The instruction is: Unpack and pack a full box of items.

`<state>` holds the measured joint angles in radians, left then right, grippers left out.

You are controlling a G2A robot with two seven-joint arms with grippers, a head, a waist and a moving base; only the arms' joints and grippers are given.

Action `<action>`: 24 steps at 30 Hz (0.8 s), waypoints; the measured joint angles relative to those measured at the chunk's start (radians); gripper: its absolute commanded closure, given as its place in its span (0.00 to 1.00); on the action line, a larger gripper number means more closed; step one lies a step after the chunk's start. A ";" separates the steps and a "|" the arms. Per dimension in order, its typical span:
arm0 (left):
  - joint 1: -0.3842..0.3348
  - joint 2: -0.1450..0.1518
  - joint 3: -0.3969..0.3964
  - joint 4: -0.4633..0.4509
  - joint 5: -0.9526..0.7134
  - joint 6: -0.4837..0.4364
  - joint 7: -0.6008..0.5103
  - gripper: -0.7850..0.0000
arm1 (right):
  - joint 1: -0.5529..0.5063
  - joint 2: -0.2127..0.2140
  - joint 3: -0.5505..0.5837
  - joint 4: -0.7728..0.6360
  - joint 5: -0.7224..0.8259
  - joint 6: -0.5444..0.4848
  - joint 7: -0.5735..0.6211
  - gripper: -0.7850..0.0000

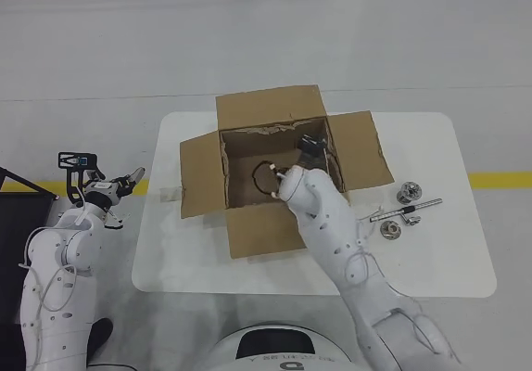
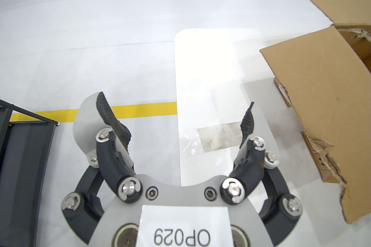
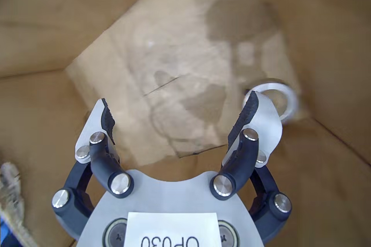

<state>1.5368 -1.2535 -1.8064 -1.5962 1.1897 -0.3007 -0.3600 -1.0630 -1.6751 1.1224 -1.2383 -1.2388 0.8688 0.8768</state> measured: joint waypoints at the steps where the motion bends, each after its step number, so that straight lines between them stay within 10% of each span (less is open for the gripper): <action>1: 0.000 0.000 0.000 0.000 0.000 0.000 0.000 0.00 | 0.009 0.000 -0.008 0.017 -0.021 0.015 0.013 0.00; 24: 0.000 0.000 0.000 0.000 0.000 0.000 0.000 0.00 | 0.163 -0.033 -0.043 0.306 -0.026 -0.057 0.027 0.00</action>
<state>1.5368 -1.2535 -1.8064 -1.5962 1.1897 -0.3007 -0.3600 -0.8999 -1.7081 1.0794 -0.9322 -1.2644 0.8116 0.9042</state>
